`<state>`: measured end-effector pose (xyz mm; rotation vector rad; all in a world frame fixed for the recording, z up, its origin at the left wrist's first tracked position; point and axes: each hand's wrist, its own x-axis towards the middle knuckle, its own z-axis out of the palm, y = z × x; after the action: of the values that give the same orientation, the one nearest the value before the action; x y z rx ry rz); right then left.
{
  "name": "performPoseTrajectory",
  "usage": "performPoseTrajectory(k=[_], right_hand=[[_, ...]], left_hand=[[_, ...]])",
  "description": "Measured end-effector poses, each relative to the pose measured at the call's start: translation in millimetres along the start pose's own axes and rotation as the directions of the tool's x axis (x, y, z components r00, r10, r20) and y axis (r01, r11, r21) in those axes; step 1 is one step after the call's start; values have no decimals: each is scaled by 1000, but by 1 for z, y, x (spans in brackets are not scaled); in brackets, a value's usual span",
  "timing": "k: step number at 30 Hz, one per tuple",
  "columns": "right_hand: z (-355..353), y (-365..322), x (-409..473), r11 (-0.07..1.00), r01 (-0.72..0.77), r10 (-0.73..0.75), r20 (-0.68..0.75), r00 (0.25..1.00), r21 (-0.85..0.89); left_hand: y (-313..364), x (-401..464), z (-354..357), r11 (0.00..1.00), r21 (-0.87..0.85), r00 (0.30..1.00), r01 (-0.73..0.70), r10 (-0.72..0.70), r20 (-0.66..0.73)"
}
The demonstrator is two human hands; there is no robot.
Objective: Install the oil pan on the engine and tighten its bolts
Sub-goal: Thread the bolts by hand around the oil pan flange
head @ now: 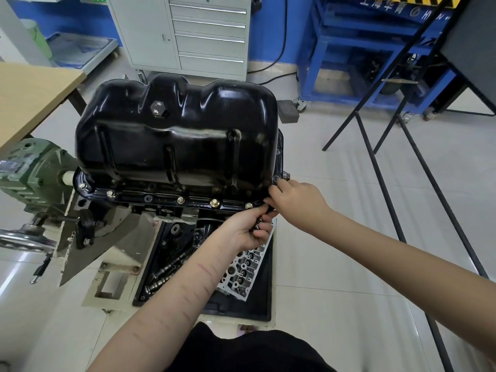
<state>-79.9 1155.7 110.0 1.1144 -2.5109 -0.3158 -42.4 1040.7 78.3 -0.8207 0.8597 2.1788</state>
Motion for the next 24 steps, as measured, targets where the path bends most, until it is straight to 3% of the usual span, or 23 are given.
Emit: performPoseTrajectory(k=[5, 9, 13, 17, 21, 24], right_hand=[[4, 1, -3, 996, -72, 70, 30, 997, 53], [10, 2, -6, 984, -16, 6, 53, 999, 180], [9, 1, -1, 991, -57, 60, -20, 998, 118], [18, 3, -2, 978, -112, 93, 113, 989, 175], [20, 6, -3, 979, -93, 66, 153, 986, 182], [9, 2, 0, 991, -80, 70, 94, 993, 106]], left_hand=[[0, 0, 0, 1000, 13, 1000, -11, 11, -15], [0, -1, 0, 1000, 13, 1000, -18, 19, -14], [0, 0, 0, 1000, 20, 1000, -20, 21, -18], [0, 0, 0, 999, 35, 999, -27, 28, -26], [0, -1, -1, 1000, 5, 1000, -6, 6, -14], [0, -1, -1, 1000, 5, 1000, -1, 1, -12]])
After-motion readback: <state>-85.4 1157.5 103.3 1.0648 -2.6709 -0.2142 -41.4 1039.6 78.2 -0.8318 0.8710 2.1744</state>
